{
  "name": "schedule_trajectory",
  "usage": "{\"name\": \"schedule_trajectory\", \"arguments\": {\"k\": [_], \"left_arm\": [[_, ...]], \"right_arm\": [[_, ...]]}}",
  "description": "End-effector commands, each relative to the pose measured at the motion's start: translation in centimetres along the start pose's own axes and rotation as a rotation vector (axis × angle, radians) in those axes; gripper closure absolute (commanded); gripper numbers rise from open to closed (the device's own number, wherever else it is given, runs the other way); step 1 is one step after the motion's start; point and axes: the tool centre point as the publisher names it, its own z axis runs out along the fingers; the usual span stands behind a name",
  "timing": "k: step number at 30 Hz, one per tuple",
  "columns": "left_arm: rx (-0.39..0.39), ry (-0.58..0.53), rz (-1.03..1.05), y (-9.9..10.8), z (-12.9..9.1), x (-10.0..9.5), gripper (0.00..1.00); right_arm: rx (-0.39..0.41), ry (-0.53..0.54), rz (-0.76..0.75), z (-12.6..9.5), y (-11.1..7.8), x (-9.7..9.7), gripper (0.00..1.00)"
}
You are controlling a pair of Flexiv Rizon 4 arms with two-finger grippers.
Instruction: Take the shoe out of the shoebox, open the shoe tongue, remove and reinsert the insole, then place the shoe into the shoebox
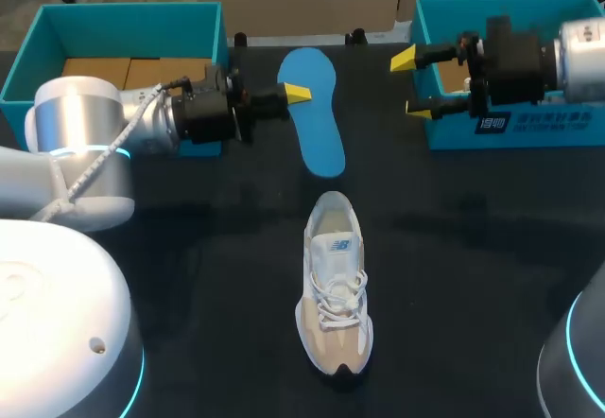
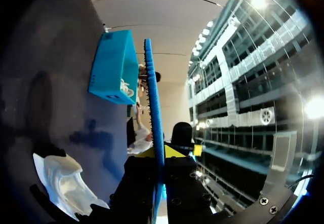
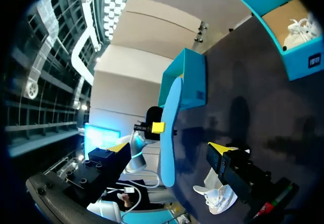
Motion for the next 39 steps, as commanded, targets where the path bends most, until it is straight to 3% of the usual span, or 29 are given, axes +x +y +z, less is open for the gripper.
{"name": "schedule_trajectory", "arguments": {"k": [1, 13, 26, 31, 39], "left_arm": [[0.024, -0.042, -0.082, 0.1, 0.1, 0.3, 1.0], [0.039, -0.037, -0.037, 0.2, 0.8, -0.4, 1.0], [0.052, -0.047, -0.046, -0.3, 1.4, -1.3, 1.0], [0.052, -0.047, -0.046, -0.3, 1.4, -1.3, 1.0], [0.052, -0.047, -0.046, -0.3, 1.4, -1.3, 1.0]], "right_arm": [[0.058, -0.228, -0.013, 0.2, 1.0, 1.4, 0.0], [0.143, -0.616, 0.001, 1.3, 1.3, 3.8, 0.0], [0.114, -0.993, -0.099, 3.2, 0.2, 7.4, 0.0], [0.087, -1.189, -0.124, 4.8, -0.2, 9.0, 0.0], [0.094, -1.356, -0.127, 7.0, -0.6, 10.3, 0.0]]}}
